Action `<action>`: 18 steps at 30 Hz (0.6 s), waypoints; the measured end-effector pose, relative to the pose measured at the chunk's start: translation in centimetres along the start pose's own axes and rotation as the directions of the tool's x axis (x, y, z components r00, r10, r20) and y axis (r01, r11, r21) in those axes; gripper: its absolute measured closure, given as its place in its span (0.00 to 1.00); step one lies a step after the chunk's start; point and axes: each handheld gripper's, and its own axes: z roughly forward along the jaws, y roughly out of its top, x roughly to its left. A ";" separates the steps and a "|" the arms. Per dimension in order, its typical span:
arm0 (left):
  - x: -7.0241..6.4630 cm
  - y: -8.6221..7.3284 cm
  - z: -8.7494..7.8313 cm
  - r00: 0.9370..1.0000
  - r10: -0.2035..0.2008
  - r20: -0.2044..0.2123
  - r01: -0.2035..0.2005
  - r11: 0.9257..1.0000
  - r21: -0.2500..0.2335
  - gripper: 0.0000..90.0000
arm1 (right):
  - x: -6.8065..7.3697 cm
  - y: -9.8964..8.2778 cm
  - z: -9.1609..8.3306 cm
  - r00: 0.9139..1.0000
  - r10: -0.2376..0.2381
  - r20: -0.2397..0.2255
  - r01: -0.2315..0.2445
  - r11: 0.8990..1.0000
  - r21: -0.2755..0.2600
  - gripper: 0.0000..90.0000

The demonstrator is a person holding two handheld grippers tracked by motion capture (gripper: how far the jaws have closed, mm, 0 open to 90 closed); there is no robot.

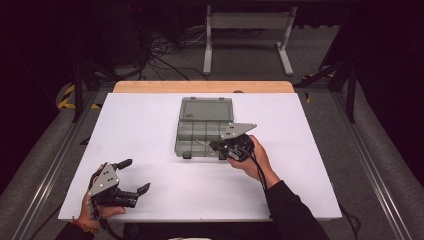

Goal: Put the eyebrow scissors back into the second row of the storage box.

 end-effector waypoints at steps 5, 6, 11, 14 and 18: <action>0.0 0.0 0.0 1.000 -0.002 -0.001 0.002 1.000 0.001 0.04 | -0.7 -0.2 0.2 1.000 0.014 0.015 -0.014 1.000 0.002 0.98; 0.0 0.0 0.0 1.000 -0.001 -0.003 0.001 1.000 0.000 0.04 | -0.9 -0.3 0.3 1.000 0.022 0.017 -0.022 1.000 0.003 0.98; 0.0 0.0 0.1 1.000 -0.004 0.003 0.004 1.000 0.001 0.04 | -1.3 -0.5 0.7 0.999 0.030 0.015 -0.030 0.999 0.019 0.98; 0.0 -0.1 0.1 1.000 -0.004 0.004 0.004 1.000 0.001 0.05 | -1.6 -0.7 1.0 0.999 0.032 0.011 -0.032 0.999 0.033 0.98; 0.0 0.0 0.1 1.000 -0.001 0.002 0.001 1.000 0.004 0.05 | -1.8 -0.9 1.1 0.999 0.044 0.018 -0.045 0.998 0.043 0.98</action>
